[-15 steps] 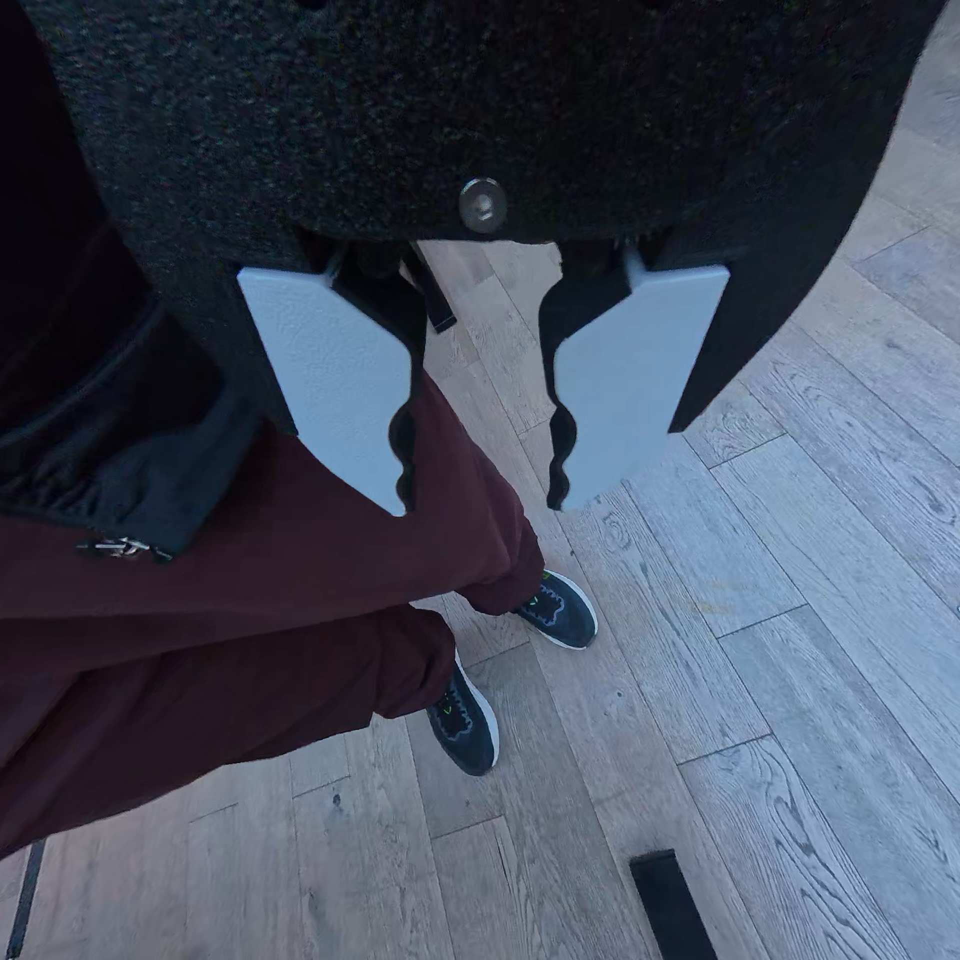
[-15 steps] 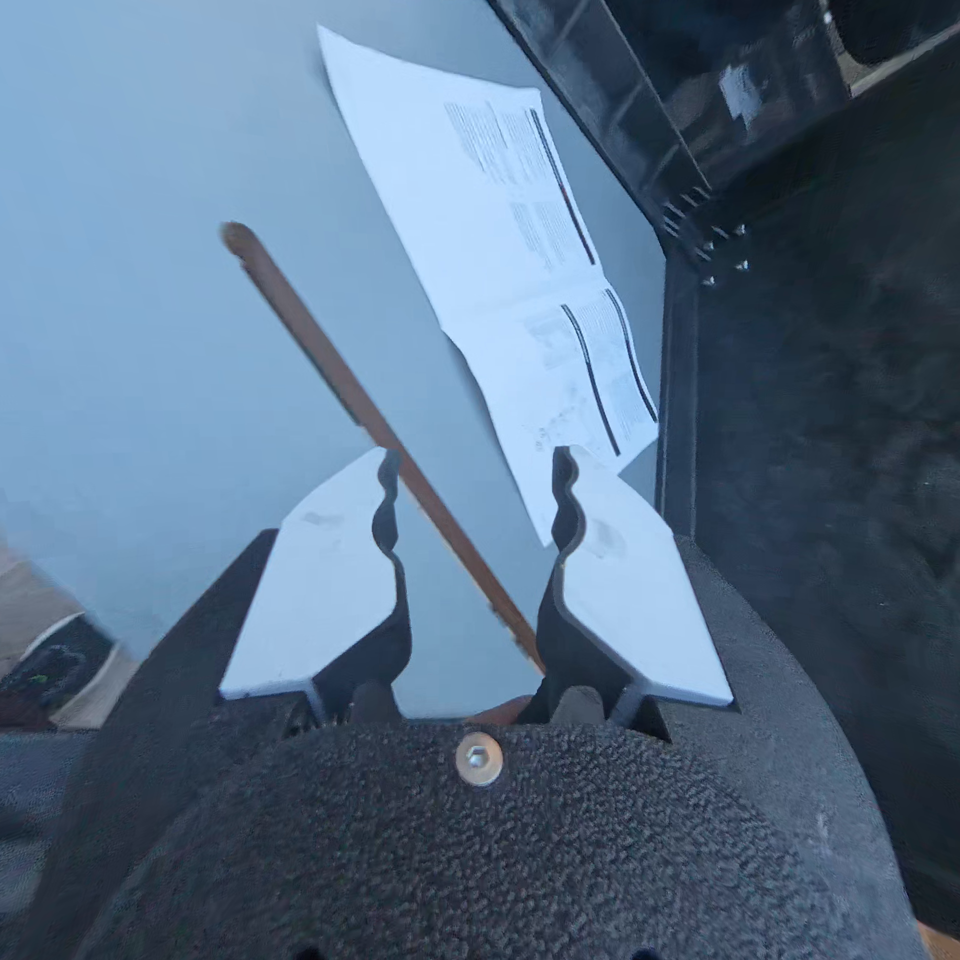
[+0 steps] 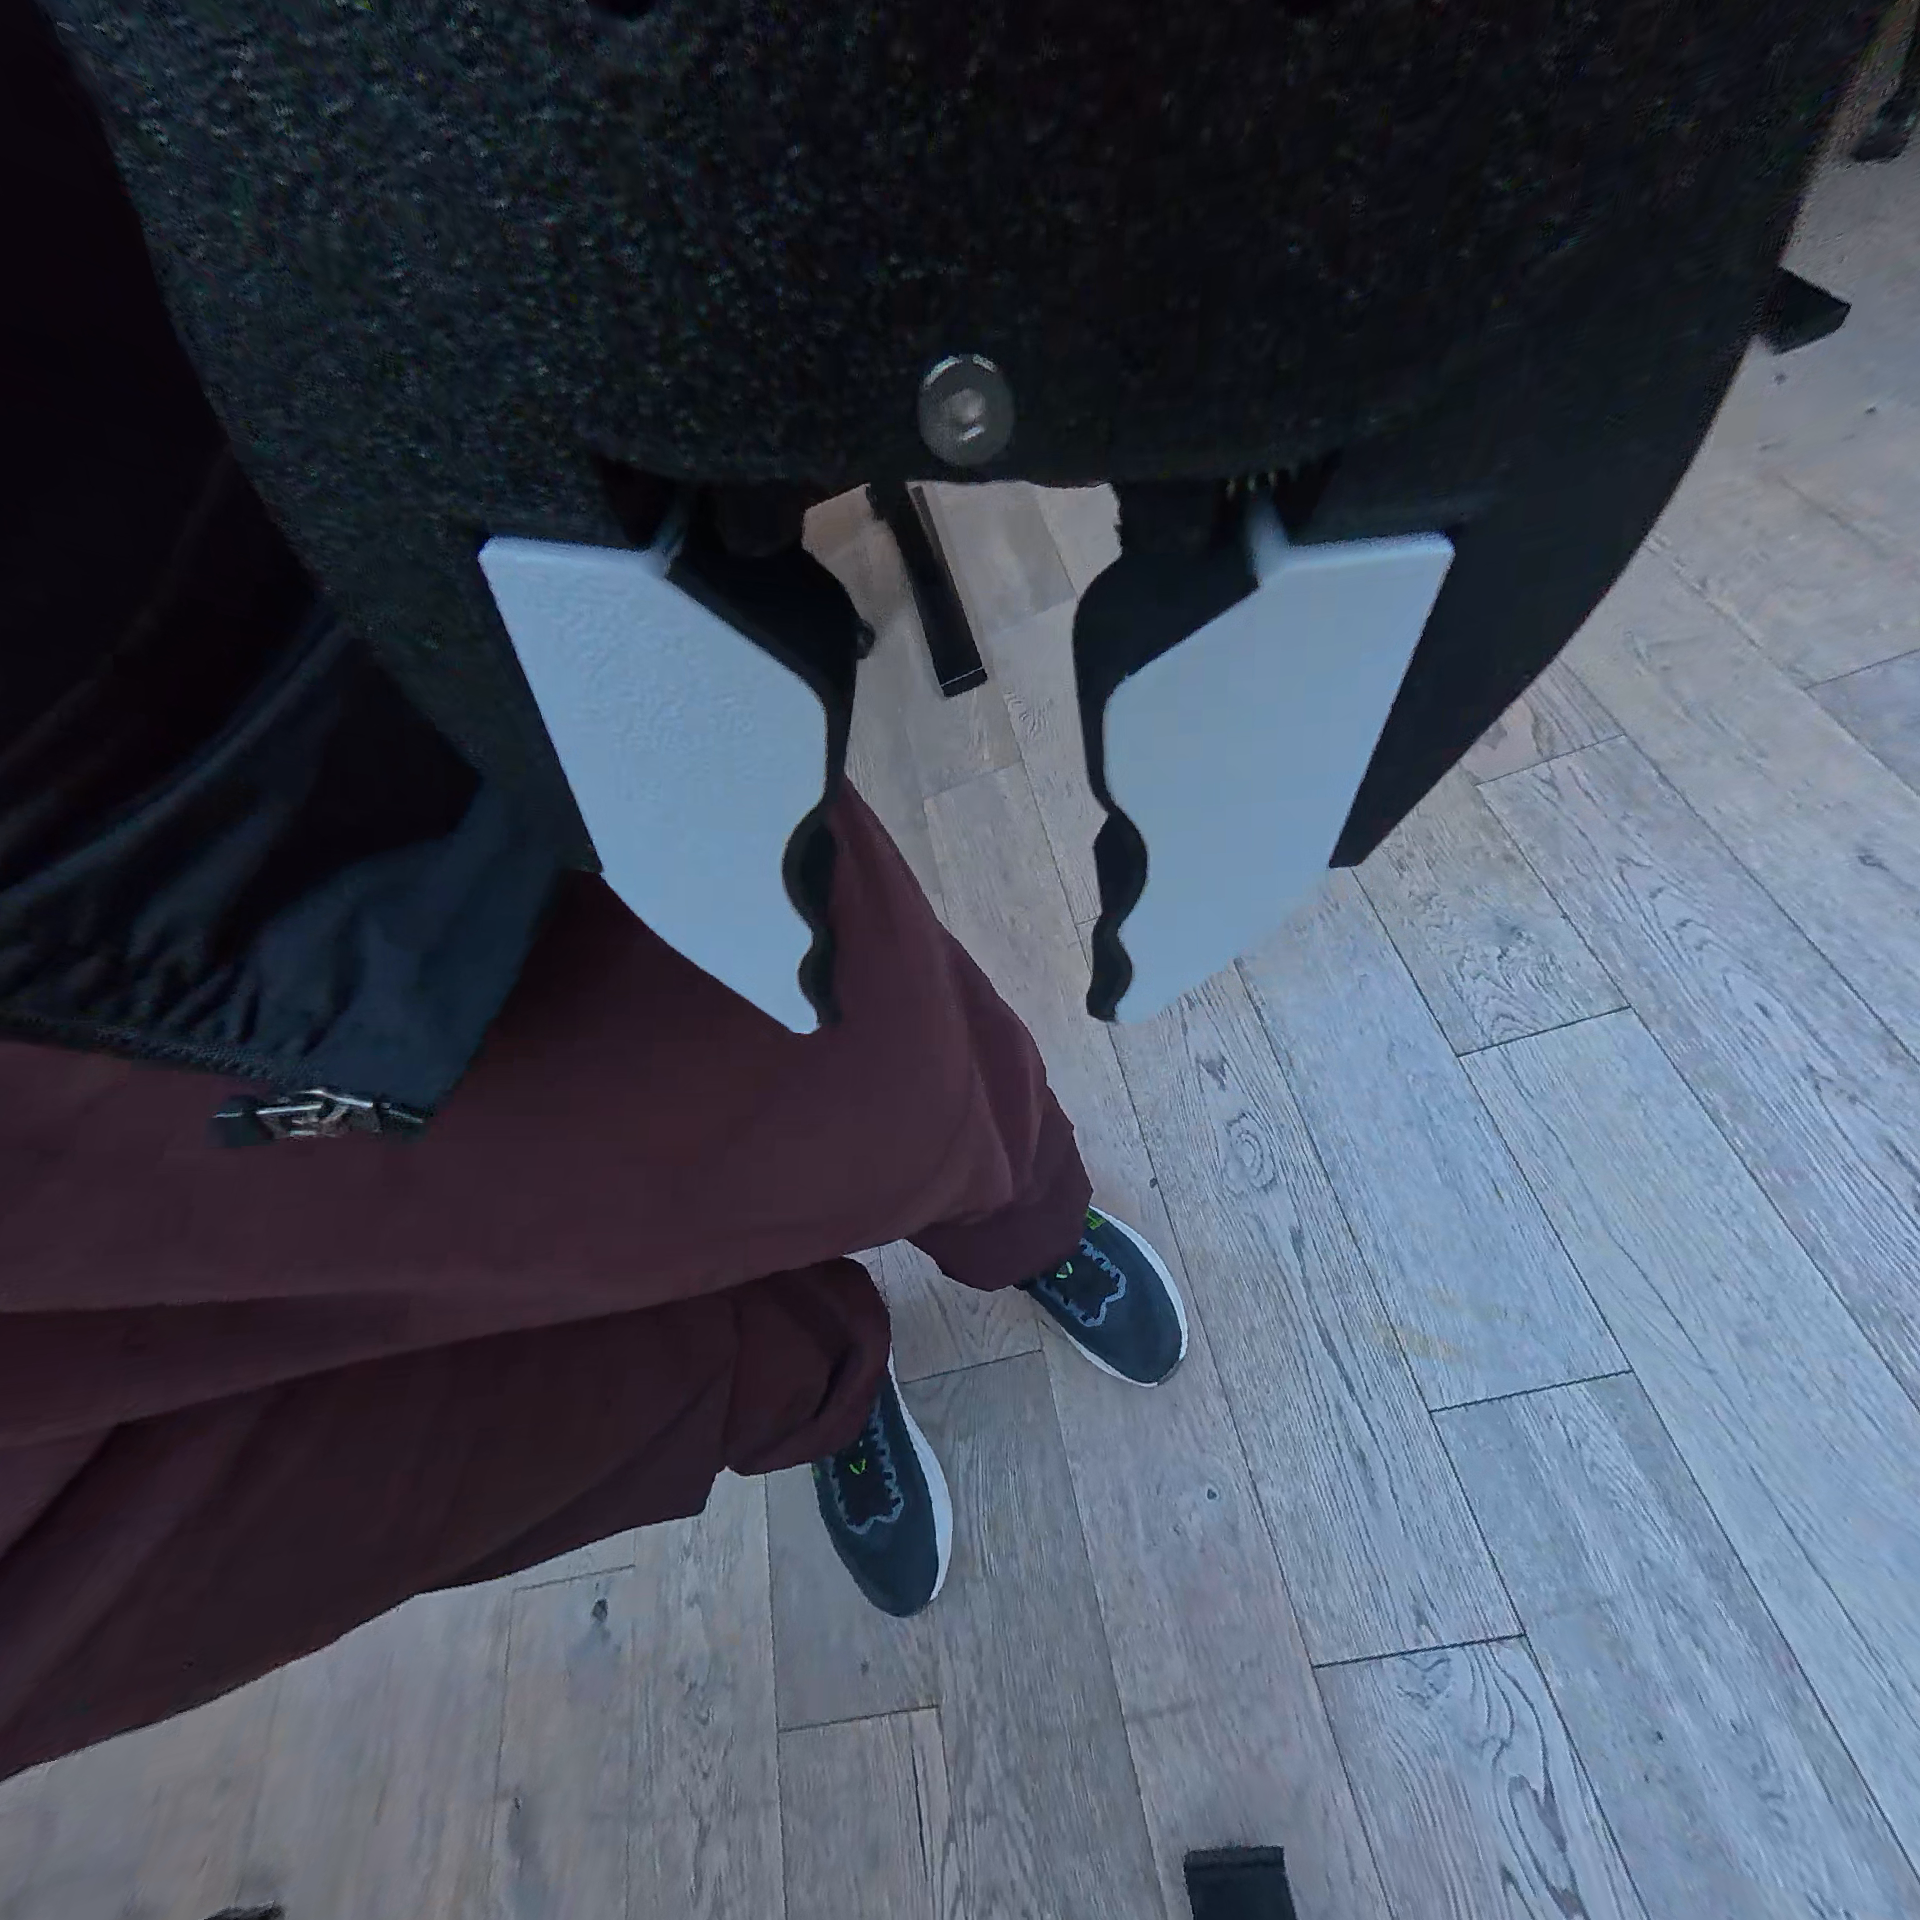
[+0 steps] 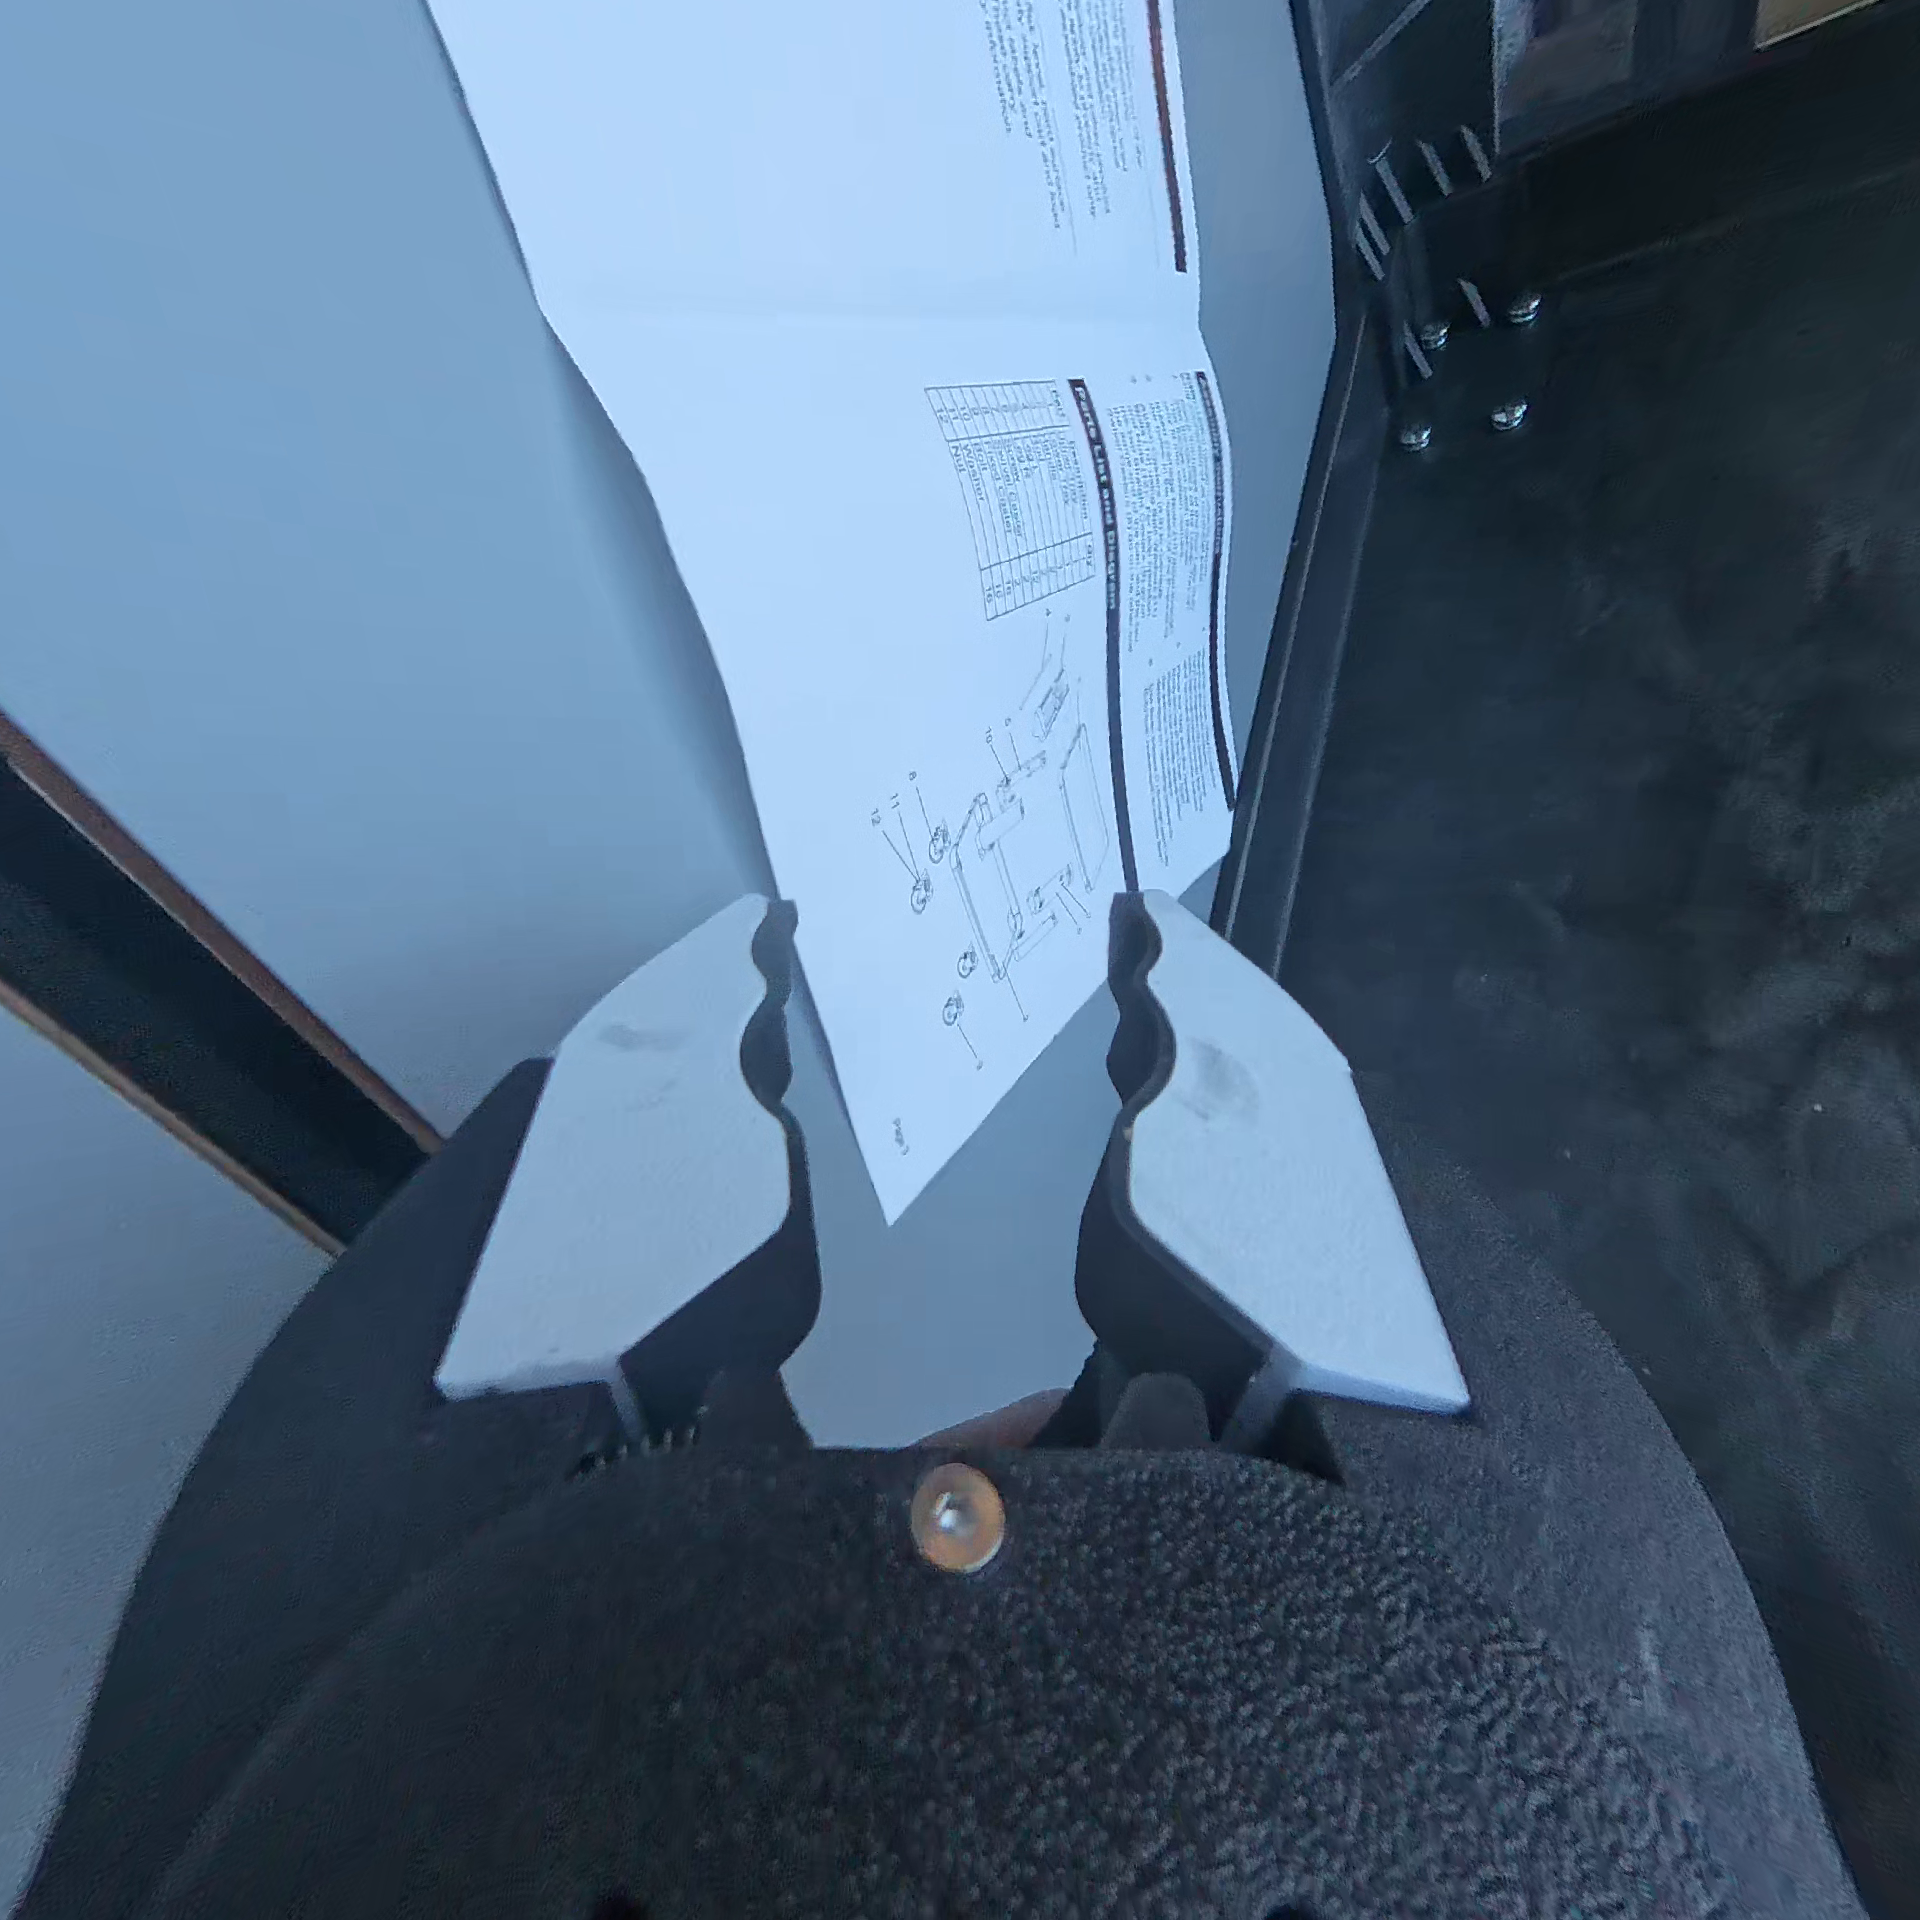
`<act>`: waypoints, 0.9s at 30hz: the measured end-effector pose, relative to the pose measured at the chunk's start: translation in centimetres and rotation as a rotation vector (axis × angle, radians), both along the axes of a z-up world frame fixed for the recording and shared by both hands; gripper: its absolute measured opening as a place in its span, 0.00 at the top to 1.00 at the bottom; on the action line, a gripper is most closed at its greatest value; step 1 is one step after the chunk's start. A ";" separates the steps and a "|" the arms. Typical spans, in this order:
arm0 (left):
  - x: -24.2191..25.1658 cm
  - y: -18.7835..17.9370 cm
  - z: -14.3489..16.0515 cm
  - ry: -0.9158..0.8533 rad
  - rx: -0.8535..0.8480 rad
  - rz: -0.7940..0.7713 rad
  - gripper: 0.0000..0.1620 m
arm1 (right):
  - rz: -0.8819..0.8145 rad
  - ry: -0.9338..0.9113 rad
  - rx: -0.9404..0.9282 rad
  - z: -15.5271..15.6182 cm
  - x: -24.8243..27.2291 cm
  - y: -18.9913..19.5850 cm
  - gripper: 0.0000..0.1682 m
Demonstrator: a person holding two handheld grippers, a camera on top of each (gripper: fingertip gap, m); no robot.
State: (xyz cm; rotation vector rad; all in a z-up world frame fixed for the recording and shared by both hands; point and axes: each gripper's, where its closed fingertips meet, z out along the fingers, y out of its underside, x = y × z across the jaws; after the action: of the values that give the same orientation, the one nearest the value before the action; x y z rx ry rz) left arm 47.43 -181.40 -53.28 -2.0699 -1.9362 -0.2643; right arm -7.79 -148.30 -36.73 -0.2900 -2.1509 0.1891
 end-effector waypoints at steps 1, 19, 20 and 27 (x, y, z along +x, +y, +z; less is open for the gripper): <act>-0.2 0.6 -0.1 -0.002 -0.003 -0.020 0.70 | 0.010 -0.009 -0.005 -0.3 -0.2 -0.2 0.63; -5.2 5.1 0.8 0.050 -0.009 -0.028 0.71 | 0.130 0.073 0.134 -2.6 -2.5 -2.9 0.68; -5.0 5.1 0.8 0.046 -0.009 -0.020 0.71 | 0.137 0.083 0.164 -2.7 -2.6 -3.0 0.70; -4.3 5.4 0.7 0.045 0.001 0.048 0.71 | 0.129 0.136 0.250 -2.6 -3.2 -2.9 0.89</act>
State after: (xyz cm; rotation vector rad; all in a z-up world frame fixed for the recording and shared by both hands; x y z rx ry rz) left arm 43.09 -175.97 -52.60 -2.0078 -1.9563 -0.2059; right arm -10.94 -151.22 -39.34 0.0059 -2.0327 0.0110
